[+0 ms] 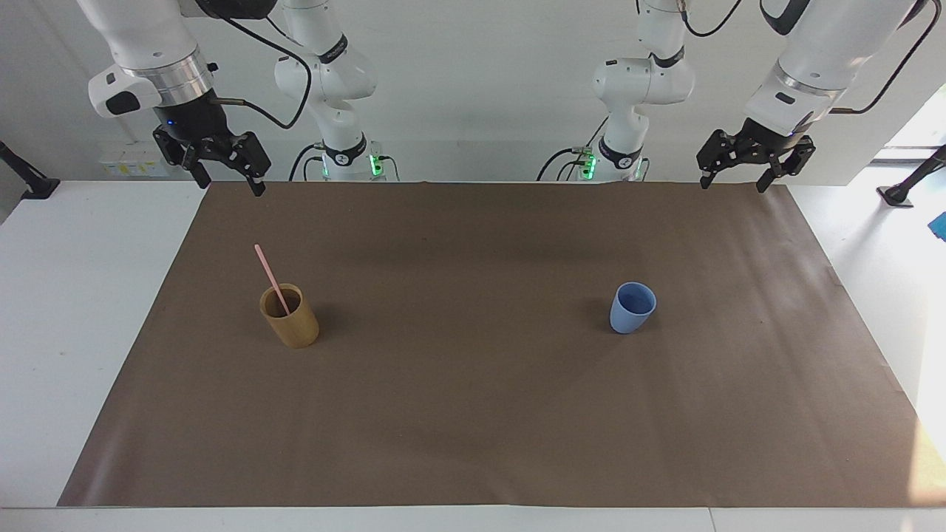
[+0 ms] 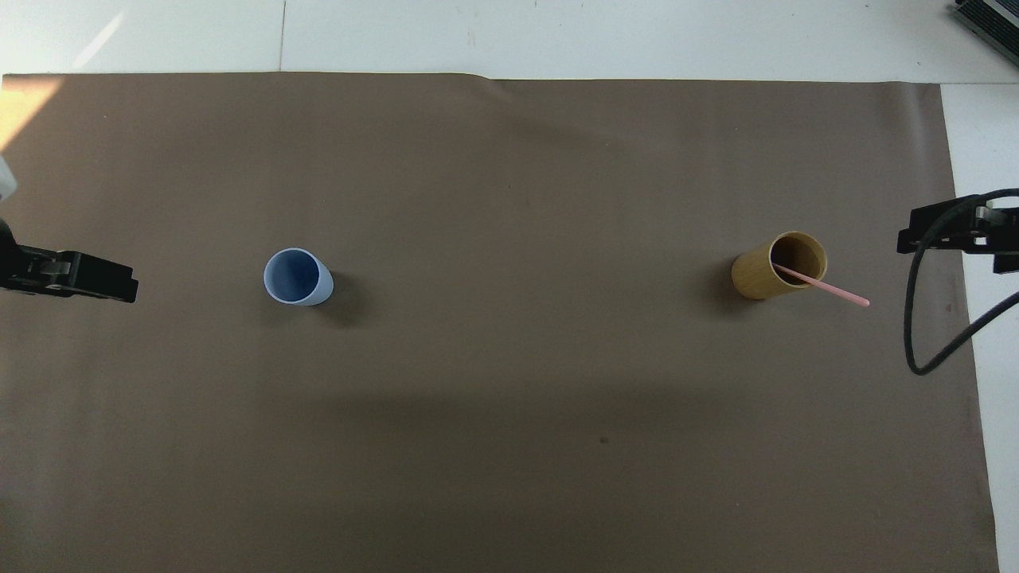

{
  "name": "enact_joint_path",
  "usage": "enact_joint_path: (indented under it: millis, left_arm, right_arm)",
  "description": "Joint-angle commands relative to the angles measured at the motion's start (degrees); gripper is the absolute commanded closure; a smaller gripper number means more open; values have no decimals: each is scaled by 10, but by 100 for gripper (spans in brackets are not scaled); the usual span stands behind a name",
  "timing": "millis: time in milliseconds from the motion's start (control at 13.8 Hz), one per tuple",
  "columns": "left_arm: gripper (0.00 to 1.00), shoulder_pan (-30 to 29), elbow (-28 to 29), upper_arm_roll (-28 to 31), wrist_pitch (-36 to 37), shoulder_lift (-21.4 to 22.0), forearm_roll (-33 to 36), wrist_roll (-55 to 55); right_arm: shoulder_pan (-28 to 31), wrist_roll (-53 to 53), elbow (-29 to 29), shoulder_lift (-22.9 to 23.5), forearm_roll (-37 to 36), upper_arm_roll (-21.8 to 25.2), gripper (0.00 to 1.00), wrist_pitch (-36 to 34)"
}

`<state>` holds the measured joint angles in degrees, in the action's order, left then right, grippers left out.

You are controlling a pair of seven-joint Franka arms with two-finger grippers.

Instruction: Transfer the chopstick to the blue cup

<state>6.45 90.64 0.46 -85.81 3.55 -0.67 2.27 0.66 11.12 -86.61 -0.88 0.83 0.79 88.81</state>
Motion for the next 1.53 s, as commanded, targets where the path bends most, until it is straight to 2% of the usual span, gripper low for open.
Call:
enact_joint_path:
  millis: [0, 436, 872, 1235, 1453]
  left_arm:
    - [0, -7, -2, -4, -2, 4, -3, 0]
    - [0, -12, 1, -4, -1, 5, -3, 1]
    - [0, -12, 1, -4, -1, 6, -3, 5]
    - [0, -13, 2, -3, -1, 6, -3, 4]
    - [0, -13, 4, -4, 0, 7, -3, 5]
  right_arm:
    - [8, -8, -20, -14, 12, -3, 0, 13]
    - [7, -13, -18, -13, 13, -5, 0, 10]
    - [8, -15, -31, -17, 13, -4, 0, 39]
    - [17, -19, -67, -25, 12, -4, 0, 65]
    - [20, -50, -122, -26, 13, -4, 0, 136]
